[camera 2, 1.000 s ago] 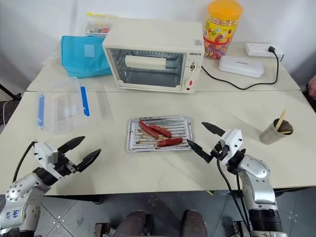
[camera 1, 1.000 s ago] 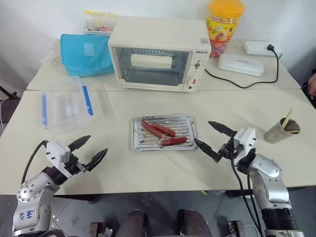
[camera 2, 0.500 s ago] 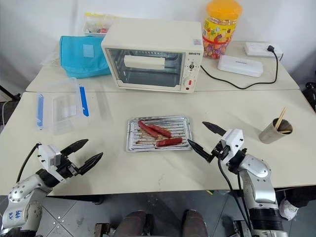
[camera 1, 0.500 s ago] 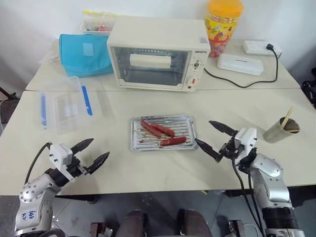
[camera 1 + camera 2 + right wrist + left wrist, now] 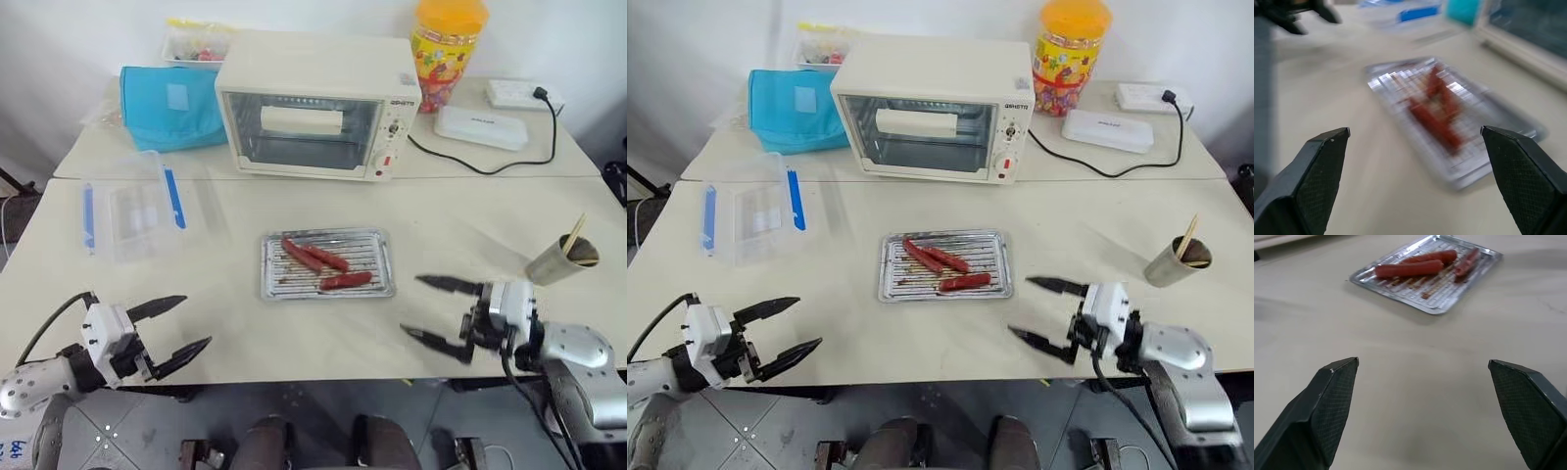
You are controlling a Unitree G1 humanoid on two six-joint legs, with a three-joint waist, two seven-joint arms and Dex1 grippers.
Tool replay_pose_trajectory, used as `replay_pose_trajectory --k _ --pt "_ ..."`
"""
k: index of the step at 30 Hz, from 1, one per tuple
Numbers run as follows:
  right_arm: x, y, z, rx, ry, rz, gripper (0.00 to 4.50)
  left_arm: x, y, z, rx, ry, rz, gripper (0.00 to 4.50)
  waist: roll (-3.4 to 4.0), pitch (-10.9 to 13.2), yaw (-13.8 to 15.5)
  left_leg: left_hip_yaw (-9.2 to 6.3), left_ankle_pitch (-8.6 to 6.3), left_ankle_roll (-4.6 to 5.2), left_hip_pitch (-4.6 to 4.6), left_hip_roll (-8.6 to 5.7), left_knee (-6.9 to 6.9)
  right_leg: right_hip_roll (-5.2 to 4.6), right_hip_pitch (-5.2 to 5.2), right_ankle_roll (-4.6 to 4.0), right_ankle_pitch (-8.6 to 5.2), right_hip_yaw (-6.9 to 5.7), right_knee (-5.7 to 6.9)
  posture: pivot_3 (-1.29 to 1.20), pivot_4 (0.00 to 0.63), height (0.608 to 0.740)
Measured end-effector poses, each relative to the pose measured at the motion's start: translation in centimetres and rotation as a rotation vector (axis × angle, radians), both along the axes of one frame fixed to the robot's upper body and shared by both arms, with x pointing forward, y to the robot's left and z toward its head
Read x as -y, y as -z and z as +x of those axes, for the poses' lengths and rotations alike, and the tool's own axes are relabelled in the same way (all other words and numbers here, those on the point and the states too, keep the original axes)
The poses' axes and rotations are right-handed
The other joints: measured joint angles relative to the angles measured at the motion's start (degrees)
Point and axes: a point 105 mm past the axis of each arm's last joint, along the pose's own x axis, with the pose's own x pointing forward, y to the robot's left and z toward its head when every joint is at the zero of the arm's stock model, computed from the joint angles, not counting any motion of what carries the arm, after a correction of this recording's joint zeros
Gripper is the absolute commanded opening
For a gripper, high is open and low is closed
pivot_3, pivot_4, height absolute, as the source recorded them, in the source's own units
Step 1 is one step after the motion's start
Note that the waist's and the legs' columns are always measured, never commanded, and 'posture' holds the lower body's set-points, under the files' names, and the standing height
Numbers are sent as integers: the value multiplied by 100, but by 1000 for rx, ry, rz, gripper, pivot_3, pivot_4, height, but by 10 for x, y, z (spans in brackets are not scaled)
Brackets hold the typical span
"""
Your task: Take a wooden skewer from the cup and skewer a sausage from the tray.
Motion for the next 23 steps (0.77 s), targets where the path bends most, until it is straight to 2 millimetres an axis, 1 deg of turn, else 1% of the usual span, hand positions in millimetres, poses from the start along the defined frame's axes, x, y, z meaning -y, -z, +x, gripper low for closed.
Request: replay_pose_trajectory --k 3,4,6,8,10,13,18,23 --pt "-1 5 -5 -21 -24 -6 4462 5 1 6 34 -45 23 4500 0 0 2 3 0 0 15 2 1 1 13 0 0 4 -3 0 150 740" --pt "-1 5 -4 -21 -23 -6 4462 7 -1 12 43 -61 13 4500 1 1 9 3 0 -1 15 3 1 1 13 0 0 5 -2 0 150 740" --pt "0 5 -1 -14 -18 -15 4462 15 -13 26 90 -85 -25 4500 1 1 59 2 0 -1 13 3 4 1 8 0 0 8 1 0 150 740" --pt "0 4 1 0 -21 -22 4462 19 -24 34 121 -97 -29 4500 2 0 69 1 -2 -3 13 1 3 1 5 0 0 13 4 0 150 740" --pt "0 1 3 12 -22 -25 4462 21 -28 35 123 -99 -15 4500 2 0 65 1 -2 -4 10 1 -2 2 -3 0 0 11 9 0 150 740" --pt "2 2 7 9 -10 -24 4462 23 -24 34 91 -92 -4 4500 2 1 58 4 -3 -5 2 2 -4 4 -12 0 0 4 11 0 150 740" --pt "5 4 8 -13 1 -29 4462 25 -24 30 62 -94 10 4500 1 1 89 9 -2 -3 1 2 3 3 -8 0 0 7 9 0 150 740" --pt "13 1 9 -4 43 -29 4462 28 -26 31 43 -100 3 4500 2 1 88 9 -2 -3 2 1 2 3 -9 0 0 12 8 0 150 740"
